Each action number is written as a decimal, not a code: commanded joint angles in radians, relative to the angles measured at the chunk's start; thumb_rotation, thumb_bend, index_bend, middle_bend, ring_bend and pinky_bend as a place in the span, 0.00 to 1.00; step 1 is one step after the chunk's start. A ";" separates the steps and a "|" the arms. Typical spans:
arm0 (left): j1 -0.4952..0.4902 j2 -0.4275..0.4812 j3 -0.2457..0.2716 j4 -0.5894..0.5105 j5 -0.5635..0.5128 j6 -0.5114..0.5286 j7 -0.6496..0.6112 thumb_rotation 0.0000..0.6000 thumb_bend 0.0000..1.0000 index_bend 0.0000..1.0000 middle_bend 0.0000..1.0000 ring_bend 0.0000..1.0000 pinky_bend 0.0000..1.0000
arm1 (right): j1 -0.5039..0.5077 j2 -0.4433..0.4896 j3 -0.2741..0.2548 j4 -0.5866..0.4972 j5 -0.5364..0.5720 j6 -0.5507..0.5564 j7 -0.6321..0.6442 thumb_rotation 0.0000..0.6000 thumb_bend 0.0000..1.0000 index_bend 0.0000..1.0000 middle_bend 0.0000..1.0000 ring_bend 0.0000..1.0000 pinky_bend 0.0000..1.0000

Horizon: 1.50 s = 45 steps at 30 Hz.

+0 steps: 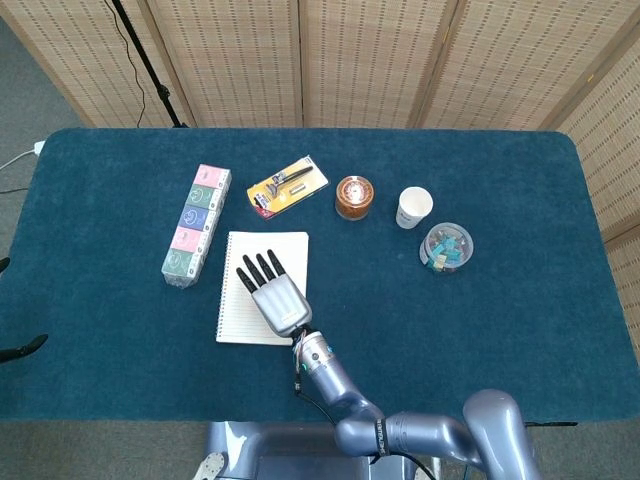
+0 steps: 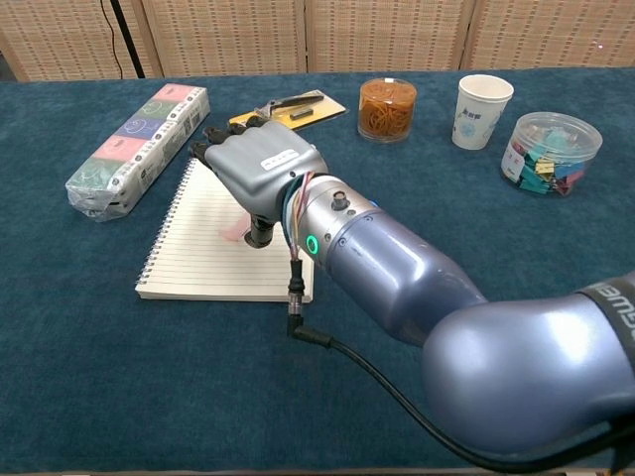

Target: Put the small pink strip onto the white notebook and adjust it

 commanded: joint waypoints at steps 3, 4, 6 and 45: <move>-0.006 0.004 0.005 0.002 0.010 -0.013 -0.007 1.00 0.00 0.00 0.00 0.00 0.00 | -0.032 0.078 -0.018 -0.120 -0.036 0.064 -0.008 1.00 0.25 0.00 0.00 0.00 0.01; -0.009 0.005 0.009 0.004 0.017 -0.020 -0.010 1.00 0.00 0.00 0.00 0.00 0.00 | -0.041 0.099 -0.019 -0.150 -0.045 0.079 -0.007 1.00 0.25 0.00 0.00 0.00 0.01; -0.018 0.008 0.014 0.008 0.028 -0.037 -0.019 1.00 0.00 0.00 0.00 0.00 0.00 | -0.064 0.154 -0.029 -0.219 -0.063 0.104 -0.007 1.00 0.25 0.00 0.00 0.00 0.01; -0.432 -0.129 -0.029 -0.057 0.000 -0.515 0.155 0.62 0.00 0.31 0.00 0.00 0.00 | -0.666 0.909 -0.399 -0.378 -0.401 0.451 0.701 1.00 0.00 0.01 0.00 0.00 0.00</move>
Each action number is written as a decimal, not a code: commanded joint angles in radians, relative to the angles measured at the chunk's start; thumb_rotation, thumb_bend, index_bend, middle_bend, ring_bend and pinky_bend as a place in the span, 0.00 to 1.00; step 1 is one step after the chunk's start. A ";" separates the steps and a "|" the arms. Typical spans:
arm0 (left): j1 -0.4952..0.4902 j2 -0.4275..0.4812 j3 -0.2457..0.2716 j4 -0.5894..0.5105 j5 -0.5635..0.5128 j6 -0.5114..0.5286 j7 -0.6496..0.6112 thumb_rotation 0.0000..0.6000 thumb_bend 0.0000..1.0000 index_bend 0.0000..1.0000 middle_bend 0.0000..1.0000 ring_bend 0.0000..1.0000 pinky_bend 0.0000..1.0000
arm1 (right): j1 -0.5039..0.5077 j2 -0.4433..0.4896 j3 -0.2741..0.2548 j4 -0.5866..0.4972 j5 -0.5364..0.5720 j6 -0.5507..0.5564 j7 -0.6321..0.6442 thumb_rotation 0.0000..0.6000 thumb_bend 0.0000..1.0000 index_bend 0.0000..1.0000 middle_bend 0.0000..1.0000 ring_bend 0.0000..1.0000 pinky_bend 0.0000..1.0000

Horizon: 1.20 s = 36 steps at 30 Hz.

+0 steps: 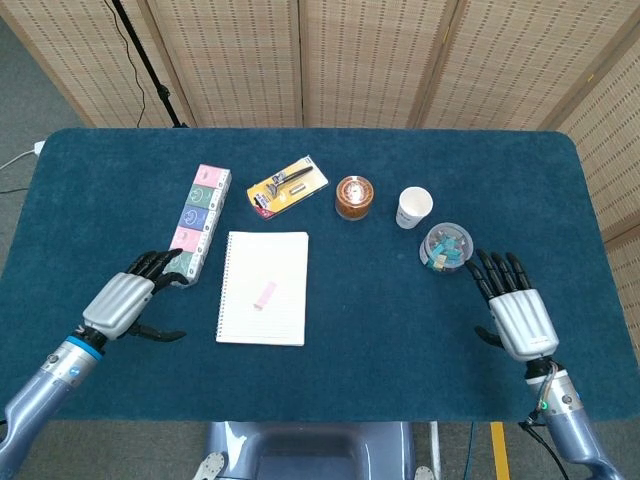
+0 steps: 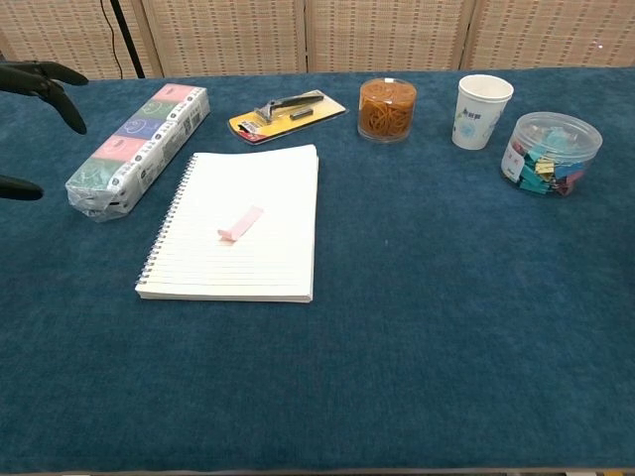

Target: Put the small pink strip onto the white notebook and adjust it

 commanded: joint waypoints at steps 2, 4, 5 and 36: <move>-0.038 -0.067 -0.015 0.020 -0.055 -0.030 0.040 0.61 0.00 0.32 0.00 0.00 0.00 | -0.066 0.006 -0.020 0.012 -0.008 0.045 0.082 1.00 0.00 0.01 0.00 0.00 0.00; -0.053 -0.099 -0.014 0.036 -0.071 -0.046 0.042 0.59 0.00 0.33 0.00 0.00 0.00 | -0.092 0.006 -0.018 0.010 -0.001 0.062 0.114 1.00 0.00 0.01 0.00 0.00 0.00; -0.056 -0.105 -0.014 0.040 -0.076 -0.049 0.045 0.59 0.00 0.33 0.00 0.00 0.00 | -0.096 0.007 -0.018 0.009 -0.002 0.064 0.119 1.00 0.00 0.01 0.00 0.00 0.00; -0.186 -0.326 -0.011 0.098 -0.325 -0.064 0.352 0.32 0.00 0.39 0.00 0.00 0.00 | -0.167 0.039 0.045 -0.004 -0.026 0.051 0.263 1.00 0.00 0.00 0.00 0.00 0.00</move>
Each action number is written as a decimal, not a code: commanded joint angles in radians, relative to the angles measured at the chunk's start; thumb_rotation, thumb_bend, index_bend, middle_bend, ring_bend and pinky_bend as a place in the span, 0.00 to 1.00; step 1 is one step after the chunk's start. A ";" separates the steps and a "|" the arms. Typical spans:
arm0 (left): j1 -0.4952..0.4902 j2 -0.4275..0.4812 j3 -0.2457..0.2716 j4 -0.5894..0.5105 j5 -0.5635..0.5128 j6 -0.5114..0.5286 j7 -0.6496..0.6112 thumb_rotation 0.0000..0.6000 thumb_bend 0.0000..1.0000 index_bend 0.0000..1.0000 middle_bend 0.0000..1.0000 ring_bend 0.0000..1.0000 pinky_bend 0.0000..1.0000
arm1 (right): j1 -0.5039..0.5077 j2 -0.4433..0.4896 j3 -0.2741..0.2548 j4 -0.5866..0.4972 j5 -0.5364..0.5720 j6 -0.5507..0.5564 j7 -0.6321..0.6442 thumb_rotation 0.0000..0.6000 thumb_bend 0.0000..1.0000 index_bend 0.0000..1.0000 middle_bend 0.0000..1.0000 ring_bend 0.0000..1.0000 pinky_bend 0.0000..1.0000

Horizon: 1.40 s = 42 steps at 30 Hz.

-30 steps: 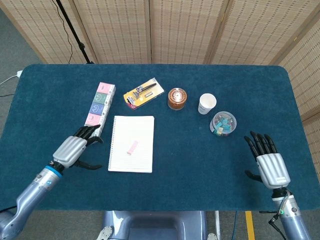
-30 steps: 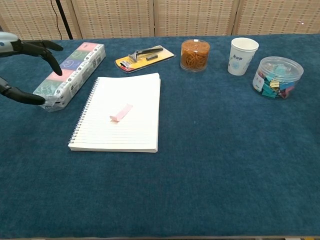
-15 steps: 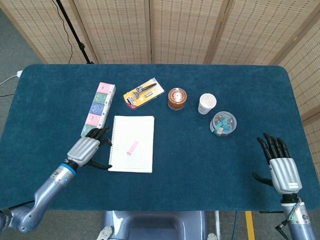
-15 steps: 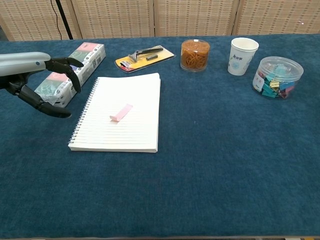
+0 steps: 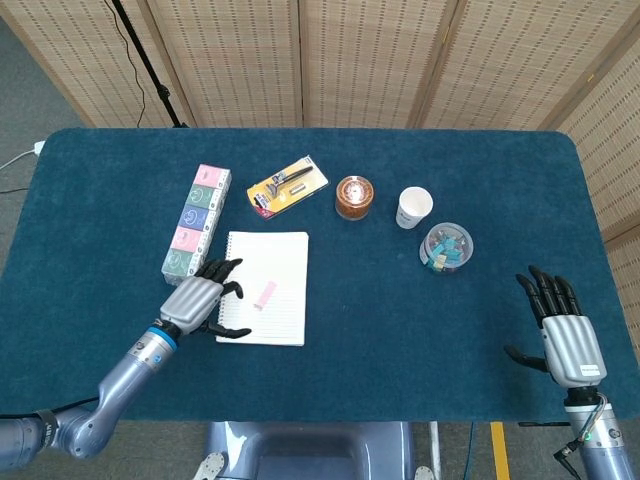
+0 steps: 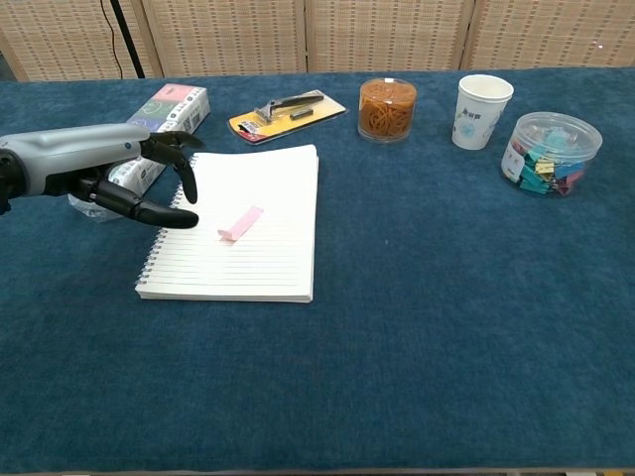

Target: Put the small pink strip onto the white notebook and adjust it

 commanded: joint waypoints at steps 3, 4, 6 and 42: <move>-0.017 -0.038 -0.006 0.038 -0.009 0.004 0.005 0.31 0.00 0.40 0.00 0.00 0.00 | -0.004 0.001 0.005 -0.004 -0.002 -0.004 0.002 1.00 0.00 0.00 0.00 0.00 0.00; -0.019 -0.046 -0.006 0.046 -0.008 0.005 0.004 0.31 0.00 0.40 0.00 0.00 0.00 | -0.004 0.001 0.006 -0.004 -0.002 -0.005 0.002 1.00 0.00 0.00 0.00 0.00 0.00; -0.024 -0.063 -0.004 0.068 -0.008 0.005 0.007 0.31 0.00 0.41 0.00 0.00 0.00 | -0.006 0.001 0.008 -0.005 -0.004 -0.006 0.003 1.00 0.00 0.00 0.00 0.00 0.00; -0.086 -0.217 0.022 0.176 -0.076 0.020 0.129 0.31 0.00 0.41 0.00 0.00 0.00 | -0.020 0.019 0.035 -0.012 -0.012 -0.042 0.047 1.00 0.00 0.00 0.00 0.00 0.00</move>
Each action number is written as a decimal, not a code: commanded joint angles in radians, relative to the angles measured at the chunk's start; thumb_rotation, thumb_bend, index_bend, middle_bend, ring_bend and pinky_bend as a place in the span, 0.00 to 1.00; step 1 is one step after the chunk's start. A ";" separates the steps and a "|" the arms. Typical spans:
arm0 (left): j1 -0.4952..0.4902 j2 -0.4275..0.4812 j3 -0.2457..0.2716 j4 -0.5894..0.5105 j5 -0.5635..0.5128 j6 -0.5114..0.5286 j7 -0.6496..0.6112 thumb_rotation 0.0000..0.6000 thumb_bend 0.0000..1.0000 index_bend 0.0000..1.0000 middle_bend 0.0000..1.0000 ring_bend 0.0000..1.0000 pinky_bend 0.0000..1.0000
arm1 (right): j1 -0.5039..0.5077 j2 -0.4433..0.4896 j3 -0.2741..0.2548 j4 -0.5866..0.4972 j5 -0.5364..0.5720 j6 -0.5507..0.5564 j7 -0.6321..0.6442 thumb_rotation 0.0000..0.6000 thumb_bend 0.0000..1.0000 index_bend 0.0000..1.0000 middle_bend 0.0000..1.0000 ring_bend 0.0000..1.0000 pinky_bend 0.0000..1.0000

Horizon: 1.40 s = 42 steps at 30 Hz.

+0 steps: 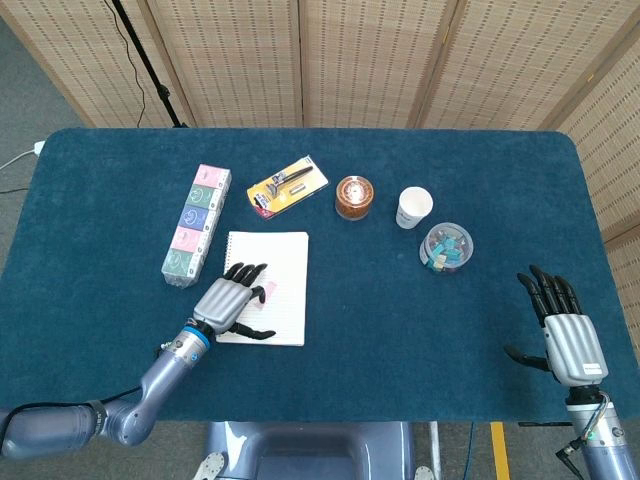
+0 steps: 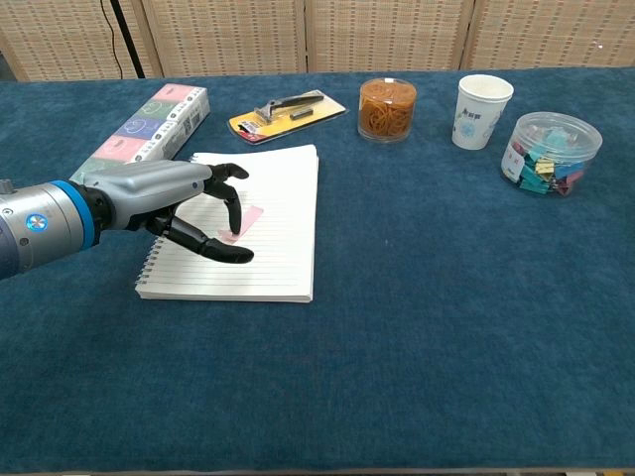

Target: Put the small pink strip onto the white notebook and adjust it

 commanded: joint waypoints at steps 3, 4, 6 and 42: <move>0.002 0.001 0.004 -0.007 0.003 0.009 0.004 0.31 0.00 0.41 0.00 0.00 0.00 | -0.001 0.001 0.002 0.000 -0.001 -0.003 0.002 1.00 0.00 0.00 0.00 0.00 0.00; 0.002 0.001 0.005 -0.007 0.003 0.011 0.005 0.31 0.00 0.41 0.00 0.00 0.00 | -0.002 0.001 0.002 -0.001 -0.001 -0.004 0.003 1.00 0.00 0.00 0.00 0.00 0.00; 0.003 0.002 0.009 -0.007 0.002 0.012 0.009 0.31 0.00 0.41 0.00 0.00 0.00 | -0.002 0.001 0.003 -0.001 -0.001 -0.005 0.003 1.00 0.00 0.00 0.00 0.00 0.00; 0.016 0.031 0.043 -0.050 -0.002 0.030 0.047 0.30 0.00 0.41 0.00 0.00 0.00 | -0.009 0.003 0.014 -0.008 -0.003 -0.016 0.001 1.00 0.00 0.00 0.00 0.00 0.00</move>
